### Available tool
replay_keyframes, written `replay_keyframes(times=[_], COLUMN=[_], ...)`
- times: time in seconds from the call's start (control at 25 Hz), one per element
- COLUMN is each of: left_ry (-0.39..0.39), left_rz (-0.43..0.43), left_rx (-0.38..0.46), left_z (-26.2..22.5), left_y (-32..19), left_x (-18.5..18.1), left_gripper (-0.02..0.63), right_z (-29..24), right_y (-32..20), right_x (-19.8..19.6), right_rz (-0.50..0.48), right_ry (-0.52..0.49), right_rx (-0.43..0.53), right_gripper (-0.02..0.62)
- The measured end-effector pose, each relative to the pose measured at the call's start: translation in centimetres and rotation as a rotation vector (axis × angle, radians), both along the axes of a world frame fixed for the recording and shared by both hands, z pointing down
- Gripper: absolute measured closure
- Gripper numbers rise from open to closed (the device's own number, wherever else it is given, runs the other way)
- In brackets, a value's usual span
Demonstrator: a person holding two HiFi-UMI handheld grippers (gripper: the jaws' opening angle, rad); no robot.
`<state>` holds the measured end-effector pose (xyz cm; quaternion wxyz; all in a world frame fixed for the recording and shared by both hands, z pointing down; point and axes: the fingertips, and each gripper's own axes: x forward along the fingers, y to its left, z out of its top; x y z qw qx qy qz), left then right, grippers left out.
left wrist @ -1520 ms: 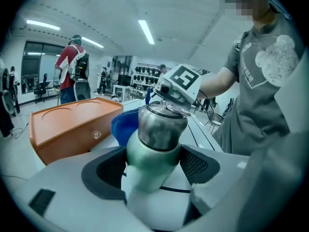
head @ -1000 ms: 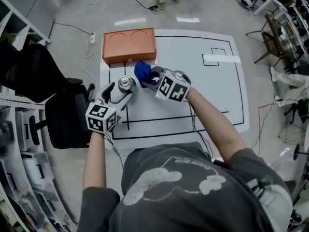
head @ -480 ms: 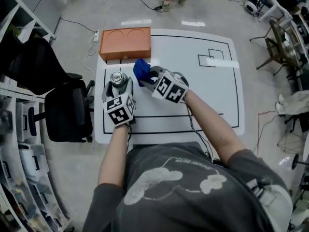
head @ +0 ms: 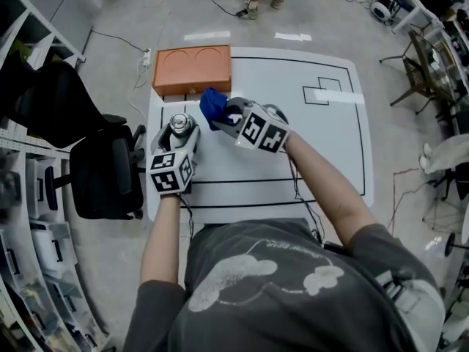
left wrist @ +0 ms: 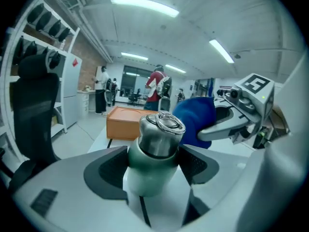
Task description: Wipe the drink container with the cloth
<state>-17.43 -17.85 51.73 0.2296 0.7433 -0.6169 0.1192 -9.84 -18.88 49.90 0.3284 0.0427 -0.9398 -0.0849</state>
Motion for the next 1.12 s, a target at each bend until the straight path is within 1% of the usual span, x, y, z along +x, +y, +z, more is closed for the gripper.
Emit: replay_keyframes(times=[0.12,0.36,0.48,0.6,0.76,0.92,1.04,1.12], left_ry=[-0.001,-0.008,-0.015,-0.016,-0.013,-0.010,0.009,0.023], left_rz=[0.165,0.488,0.636,0.765,0.916,1.045,1.106,1.117], left_rx=[-0.007,-0.017,-0.020,-0.020,-0.017,-0.016,-0.009,-0.004], left_z=[0.0,0.0,-0.2,-0.3,-0.4,-0.6,-0.5,-0.5], left_y=[-0.1,-0.1,0.0,0.2,0.3,0.5,0.6,0.5], left_x=[0.0,0.1,0.1,0.1,0.0,-0.2,-0.2,-0.2], left_gripper=[0.278,0.279,0.278,0.278,0.278,0.278,0.278,0.277], right_z=[-1.0,-1.4,-1.0,-0.2,0.6,2.2,4.0,5.2], right_y=[0.0,0.3,0.8,0.9,0.7,0.6,0.8,1.0], right_x=[-1.7,-4.7,-5.7,-6.1,-6.0,-5.9,-5.5,-5.4], right_rz=[-0.056,-0.118,-0.160,-0.184,-0.191,-0.156,-0.121,-0.098], right_ry=[-0.005,-0.027,-0.006,0.018,0.041,0.066,0.098,0.109], right_rx=[0.016,-0.006,-0.035,-0.077,-0.120,-0.161,-0.188,-0.204], right_gripper=[0.552,0.552,0.552,0.552,0.552,0.552,0.552,0.552])
